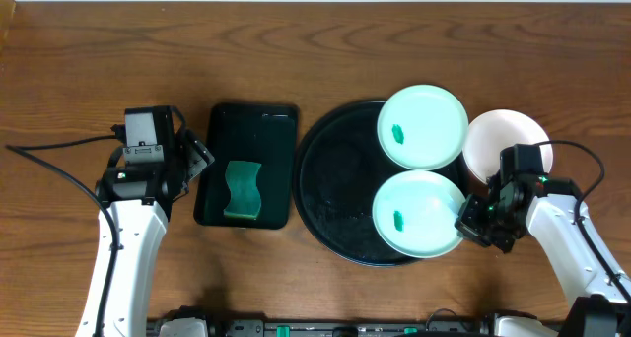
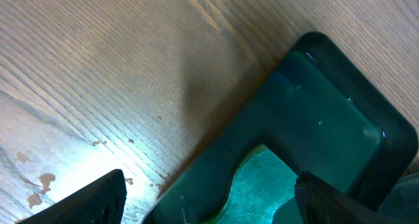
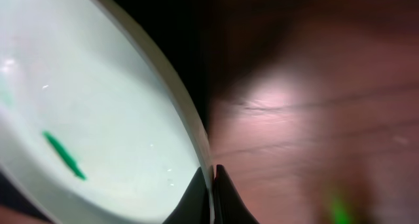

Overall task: Clean dirty plates on tray and stack at the side
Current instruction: 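Move the right gripper to the rim of the lower green plate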

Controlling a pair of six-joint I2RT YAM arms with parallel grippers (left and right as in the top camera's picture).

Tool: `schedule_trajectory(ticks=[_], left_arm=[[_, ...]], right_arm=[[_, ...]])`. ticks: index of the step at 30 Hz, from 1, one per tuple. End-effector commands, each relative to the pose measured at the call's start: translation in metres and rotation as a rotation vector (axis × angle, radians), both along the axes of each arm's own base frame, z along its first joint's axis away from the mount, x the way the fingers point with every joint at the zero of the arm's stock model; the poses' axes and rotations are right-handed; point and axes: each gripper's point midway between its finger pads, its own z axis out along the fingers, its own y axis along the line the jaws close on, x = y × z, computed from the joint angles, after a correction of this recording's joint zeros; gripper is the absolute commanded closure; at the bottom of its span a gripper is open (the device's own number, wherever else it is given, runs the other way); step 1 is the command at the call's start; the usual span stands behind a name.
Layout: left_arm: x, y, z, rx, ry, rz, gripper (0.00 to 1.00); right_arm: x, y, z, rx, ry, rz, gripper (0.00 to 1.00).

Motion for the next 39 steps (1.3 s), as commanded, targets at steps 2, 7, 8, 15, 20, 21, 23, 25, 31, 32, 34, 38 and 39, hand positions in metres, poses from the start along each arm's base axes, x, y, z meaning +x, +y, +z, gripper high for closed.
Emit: schedule_trajectory(ticks=[2,7,8,15,20,21,23,25,31,32,34,38,39], left_arm=[[0.004,0.002,0.009,0.002,-0.022,0.013,0.17],[0.004,0.002,0.009,0.002,-0.022,0.013,0.17],[0.004,0.002,0.009,0.002,-0.022,0.013,0.17],[0.004,0.002,0.009,0.002,-0.022,0.013,0.17],[0.004,0.002,0.009,0.002,-0.022,0.013,0.17],[0.004,0.002,0.009,0.002,-0.022,0.013,0.17],[0.004,0.002,0.009,0.002,-0.022,0.013,0.17],[0.004,0.002,0.009,0.002,-0.022,0.013,0.17],[0.004,0.002,0.009,0.002,-0.022,0.013,0.17],[0.004,0.002,0.009,0.002,-0.022,0.013,0.17],[0.004,0.002,0.009,0.002,-0.022,0.013,0.17],[0.004,0.002,0.009,0.002,-0.022,0.013,0.17],[0.004,0.002,0.009,0.002,-0.022,0.013,0.17]], right_arm=[[0.006,0.033,0.009,0.147,-0.031,0.011,0.99],[0.008,0.052,0.009,0.152,-0.03,0.019,0.99],[0.009,0.057,0.009,0.153,-0.029,0.018,0.99],[0.027,0.088,0.009,0.11,-0.127,0.054,0.99],[0.048,0.104,0.012,0.054,-0.243,0.028,0.99],[0.051,0.109,0.014,0.057,-0.264,0.029,0.99],[0.056,0.117,0.017,0.061,-0.296,0.03,0.99],[0.057,0.119,0.017,0.036,-0.313,0.015,0.99],[0.061,0.111,0.011,-0.085,-0.356,-0.012,0.99],[0.062,0.111,0.01,-0.093,-0.359,-0.01,0.99],[0.062,0.113,0.007,-0.094,-0.355,-0.003,0.99],[0.055,0.125,-0.001,-0.044,-0.301,-0.016,0.99],[0.053,0.127,-0.002,-0.03,-0.284,-0.018,0.99]])
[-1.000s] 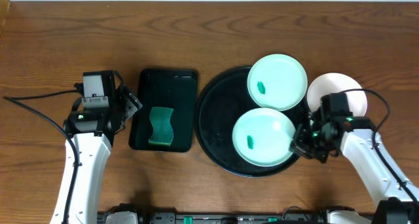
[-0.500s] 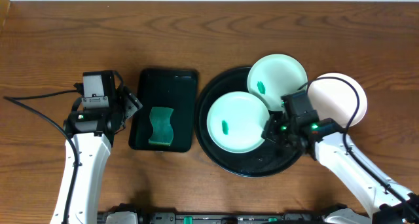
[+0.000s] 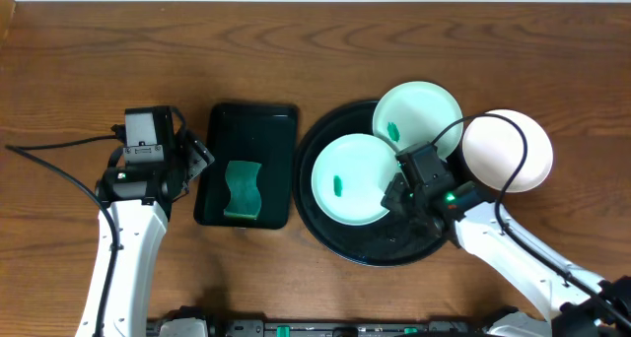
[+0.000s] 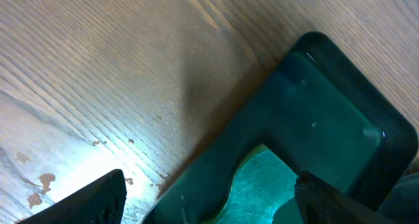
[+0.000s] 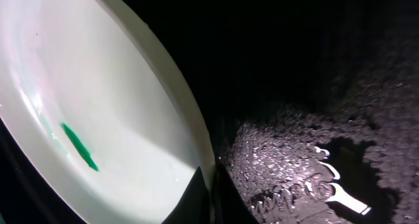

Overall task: Clean dirty plates on tray and stack at the side
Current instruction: 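Move the right gripper to the rim of the lower green plate, then grip the lower green plate rim with the right gripper and tilt it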

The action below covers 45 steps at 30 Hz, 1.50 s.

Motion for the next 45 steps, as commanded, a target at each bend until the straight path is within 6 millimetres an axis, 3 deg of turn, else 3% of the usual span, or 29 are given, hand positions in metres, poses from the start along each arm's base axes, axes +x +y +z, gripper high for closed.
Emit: schedule_trajectory(ticks=[1,11,14,19,27,30,35,40,45], left_arm=[[0.004,0.002,0.009,0.002,-0.022,0.013,0.17],[0.004,0.002,0.009,0.002,-0.022,0.013,0.17],[0.004,0.002,0.009,0.002,-0.022,0.013,0.17],[0.004,0.002,0.009,0.002,-0.022,0.013,0.17],[0.004,0.002,0.009,0.002,-0.022,0.013,0.17],[0.004,0.002,0.009,0.002,-0.022,0.013,0.17],[0.004,0.002,0.009,0.002,-0.022,0.013,0.17],[0.004,0.002,0.009,0.002,-0.022,0.013,0.17],[0.004,0.002,0.009,0.002,-0.022,0.013,0.17]], right_arm=[[-0.008,0.007,-0.008,0.032,0.055,-0.027,0.99],[-0.013,0.011,-0.011,0.063,0.094,-0.052,0.99],[-0.013,0.009,-0.012,0.053,0.096,-0.054,0.94],[-0.013,0.009,-0.012,0.051,0.094,-0.047,0.65],[-0.005,-0.003,-0.012,-0.047,0.027,0.031,0.52],[0.001,-0.01,-0.012,-0.112,-0.021,0.112,0.51],[0.003,-0.008,-0.007,-0.138,-0.075,0.423,0.52],[0.016,-0.034,0.009,-0.128,-0.033,0.387,0.55],[0.032,-0.037,0.025,-0.042,-0.084,0.422,0.58]])
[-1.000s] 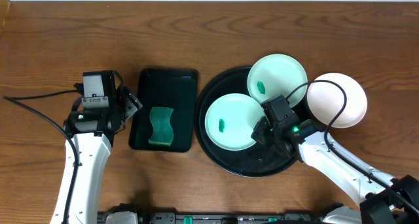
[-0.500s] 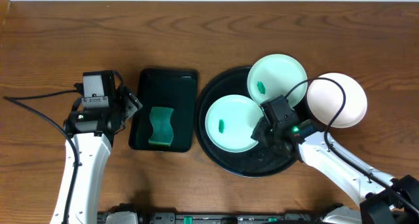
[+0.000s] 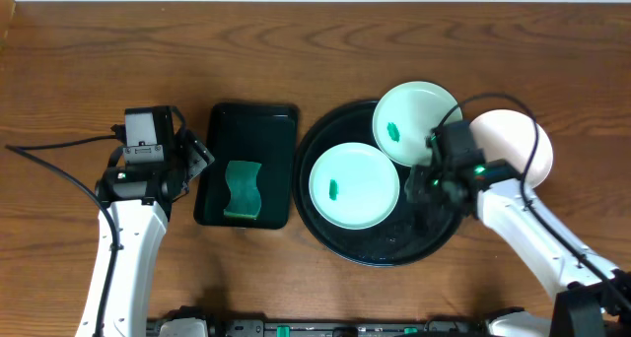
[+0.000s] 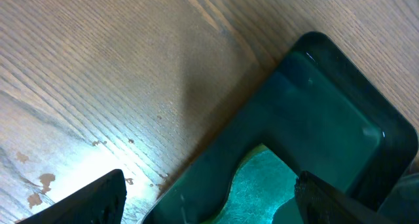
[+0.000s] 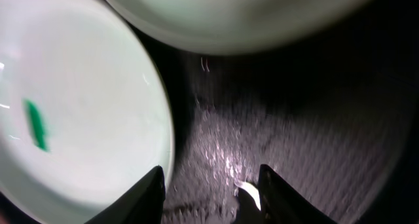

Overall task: Clean dirty plates on tray and stack at the side
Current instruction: 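Grip the lower green plate rim with the right gripper and tilt it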

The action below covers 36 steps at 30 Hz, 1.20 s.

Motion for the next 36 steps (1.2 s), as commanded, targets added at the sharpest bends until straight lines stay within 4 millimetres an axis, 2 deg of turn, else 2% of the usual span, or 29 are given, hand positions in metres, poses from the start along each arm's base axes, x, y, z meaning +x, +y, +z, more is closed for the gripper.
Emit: schedule_trajectory(ticks=[1,5,7,9,19,23,36], left_arm=[[0.004,0.002,0.009,0.002,-0.022,0.013,0.17],[0.004,0.002,0.009,0.002,-0.022,0.013,0.17],[0.004,0.002,0.009,0.002,-0.022,0.013,0.17],[0.004,0.002,0.009,0.002,-0.022,0.013,0.17],[0.004,0.002,0.009,0.002,-0.022,0.013,0.17],[0.004,0.002,0.009,0.002,-0.022,0.013,0.17],[0.004,0.002,0.009,0.002,-0.022,0.013,0.17]], right_arm=[[0.007,0.006,0.011,0.054,-0.037,0.093,0.59],[0.011,0.009,0.012,0.047,-0.061,0.11,0.59],[0.013,0.012,0.013,0.05,-0.072,0.116,0.62],[0.012,0.013,0.013,0.051,-0.073,0.121,0.7],[0.014,0.019,0.006,0.061,-0.106,0.133,0.69],[0.012,0.019,0.005,0.063,-0.098,0.124,0.74],[0.011,0.018,-0.013,0.101,-0.117,0.046,0.75]])
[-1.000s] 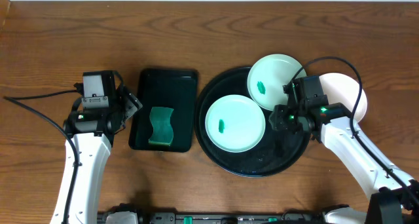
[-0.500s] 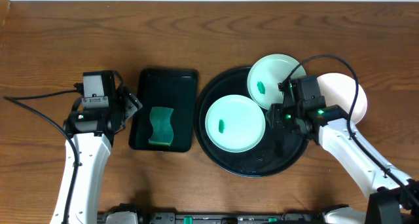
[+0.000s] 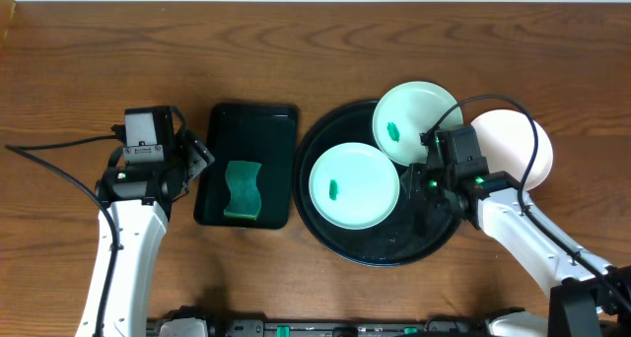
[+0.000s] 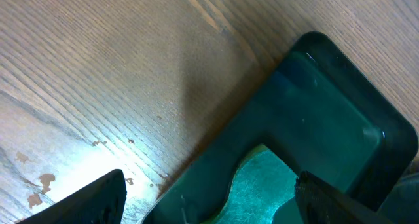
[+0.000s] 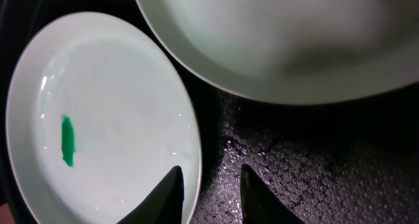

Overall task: Clean dirty plates on tray and stack at the side
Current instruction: 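Grip the lower green plate rim with the right gripper and tilt it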

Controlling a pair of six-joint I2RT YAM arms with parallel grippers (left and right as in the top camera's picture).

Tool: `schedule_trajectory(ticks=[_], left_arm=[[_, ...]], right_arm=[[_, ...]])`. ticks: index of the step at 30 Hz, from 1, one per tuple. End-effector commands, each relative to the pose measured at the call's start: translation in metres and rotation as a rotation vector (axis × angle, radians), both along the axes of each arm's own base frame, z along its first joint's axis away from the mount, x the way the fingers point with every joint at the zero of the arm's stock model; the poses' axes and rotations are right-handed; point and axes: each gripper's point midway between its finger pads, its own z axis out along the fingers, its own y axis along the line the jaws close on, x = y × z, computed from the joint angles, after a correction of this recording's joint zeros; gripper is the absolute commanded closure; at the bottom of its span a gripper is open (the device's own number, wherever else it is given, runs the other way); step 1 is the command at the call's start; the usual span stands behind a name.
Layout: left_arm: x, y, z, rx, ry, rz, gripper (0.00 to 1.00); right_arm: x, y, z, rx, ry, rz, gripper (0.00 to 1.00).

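A mint plate [image 3: 355,186] [image 5: 111,126] with a green smear lies flat in the left half of the round black tray [image 3: 394,240]. A second smeared mint plate [image 3: 417,123] [image 5: 294,40] rests on the tray's far right rim. My right gripper [image 3: 426,179] [image 5: 216,198] stands open across the near plate's right rim, one finger over the plate and the other over wet tray floor. A green sponge [image 3: 243,189] [image 4: 258,185] lies in the dark green basin [image 3: 246,130]. My left gripper [image 3: 192,160] [image 4: 209,201] hangs open over the basin's left edge, empty.
A white plate [image 3: 513,145] sits on the wooden table just right of the tray, partly under the far mint plate. The right arm's cable loops over it. Bare wood [image 4: 98,73] lies left of the basin.
My right gripper has edged slightly left, and its jaws are narrower though still open, now straddling the near plate's rim. The plates, sponge and left arm are as before.
First my right gripper was shut on the near mint plate's rim at the tray's right front edge. Then it held that plate in the tray's left half. Later the plate lay flat there with the gripper open beside it, where it still stands.
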Motion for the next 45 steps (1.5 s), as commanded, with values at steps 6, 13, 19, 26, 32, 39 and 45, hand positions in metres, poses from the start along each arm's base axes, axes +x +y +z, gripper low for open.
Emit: schedule_trajectory(ticks=[6,13,19,26,32,39,45], left_arm=[[0.004,0.002,0.009,0.002,-0.022,0.013,0.17],[0.004,0.002,0.009,0.002,-0.022,0.013,0.17],[0.004,0.002,0.009,0.002,-0.022,0.013,0.17],[0.004,0.002,0.009,0.002,-0.022,0.013,0.17],[0.004,0.002,0.009,0.002,-0.022,0.013,0.17],[0.004,0.002,0.009,0.002,-0.022,0.013,0.17],[0.004,0.002,0.009,0.002,-0.022,0.013,0.17]], right_arm=[[-0.003,0.021,-0.009,0.03,-0.036,0.039,0.76],[-0.001,0.021,-0.018,-0.038,-0.052,0.021,0.78],[0.005,0.02,-0.016,-0.041,-0.078,0.008,0.75],[0.008,0.015,-0.016,-0.065,-0.089,-0.008,0.75],[0.004,0.013,-0.019,-0.078,-0.072,-0.01,0.8],[0.002,0.011,-0.032,-0.091,-0.036,-0.029,0.82],[0.006,0.012,-0.033,-0.088,-0.044,-0.031,0.94]])
